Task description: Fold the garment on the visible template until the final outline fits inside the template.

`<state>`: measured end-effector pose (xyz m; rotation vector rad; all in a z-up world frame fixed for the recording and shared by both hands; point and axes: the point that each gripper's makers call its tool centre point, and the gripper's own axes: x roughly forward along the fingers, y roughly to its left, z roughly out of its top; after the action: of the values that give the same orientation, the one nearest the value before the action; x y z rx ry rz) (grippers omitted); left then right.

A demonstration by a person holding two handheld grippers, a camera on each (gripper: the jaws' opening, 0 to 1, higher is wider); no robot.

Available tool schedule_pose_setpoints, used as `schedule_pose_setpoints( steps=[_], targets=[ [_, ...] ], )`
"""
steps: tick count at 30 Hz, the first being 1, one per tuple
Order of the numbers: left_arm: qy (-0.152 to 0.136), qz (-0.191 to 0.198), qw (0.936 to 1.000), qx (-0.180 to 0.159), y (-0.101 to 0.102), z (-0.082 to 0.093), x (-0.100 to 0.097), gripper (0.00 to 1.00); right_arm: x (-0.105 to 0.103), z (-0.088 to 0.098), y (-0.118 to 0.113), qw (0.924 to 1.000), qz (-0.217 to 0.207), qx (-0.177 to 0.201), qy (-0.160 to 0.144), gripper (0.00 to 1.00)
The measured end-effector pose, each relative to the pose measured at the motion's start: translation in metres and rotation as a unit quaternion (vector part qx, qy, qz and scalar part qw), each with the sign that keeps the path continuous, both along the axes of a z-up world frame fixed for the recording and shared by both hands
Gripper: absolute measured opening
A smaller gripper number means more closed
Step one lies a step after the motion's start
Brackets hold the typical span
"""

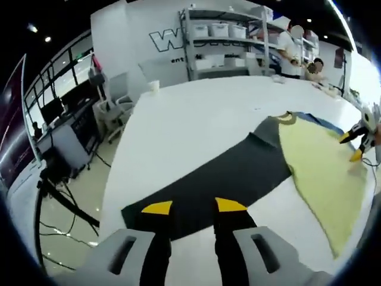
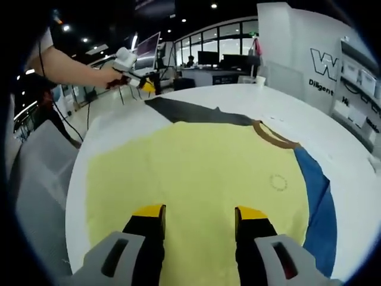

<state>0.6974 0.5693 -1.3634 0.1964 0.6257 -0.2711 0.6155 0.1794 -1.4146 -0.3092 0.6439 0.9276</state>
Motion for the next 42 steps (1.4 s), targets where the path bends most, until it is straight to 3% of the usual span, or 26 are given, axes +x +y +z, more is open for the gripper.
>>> schedule_pose_setpoints(
  steps=[6, 12, 14, 21, 29, 31, 42],
  targets=[
    [-0.003, -0.056, 0.9967, -0.058, -0.075, 0.0, -0.031, 0.32, -0.019, 0.009, -0.024, 0.9998, 0.002, -0.007, -0.017, 0.43],
    [0.019, -0.137, 0.9878, -0.071, -0.145, -0.016, -0.071, 0.35, -0.035, 0.013, -0.044, 0.9996, 0.0, -0.008, -0.026, 0.44],
    [0.032, -0.159, 0.984, -0.075, -0.159, -0.027, -0.079, 0.36, -0.041, 0.017, -0.05, 0.9994, 0.003, -0.01, -0.033, 0.44],
    [0.055, -0.222, 0.9709, -0.073, -0.214, -0.04, -0.113, 0.37, -0.063, 0.021, -0.078, 0.9989, 0.005, -0.019, -0.043, 0.45],
    [0.079, -0.29, 0.9526, -0.046, -0.248, -0.055, -0.148, 0.33, -0.082, 0.016, -0.11, 0.9986, -0.007, -0.031, -0.042, 0.42],
    [0.08, -0.293, 0.9515, -0.051, -0.253, -0.055, -0.154, 0.34, -0.085, 0.014, -0.118, 0.9984, -0.012, -0.033, -0.044, 0.42],
    [0.084, -0.35, 0.9326, -0.024, -0.272, -0.059, -0.183, 0.32, -0.102, -0.011, -0.144, 0.9963, 0.014, -0.076, -0.037, 0.25]
  ],
)
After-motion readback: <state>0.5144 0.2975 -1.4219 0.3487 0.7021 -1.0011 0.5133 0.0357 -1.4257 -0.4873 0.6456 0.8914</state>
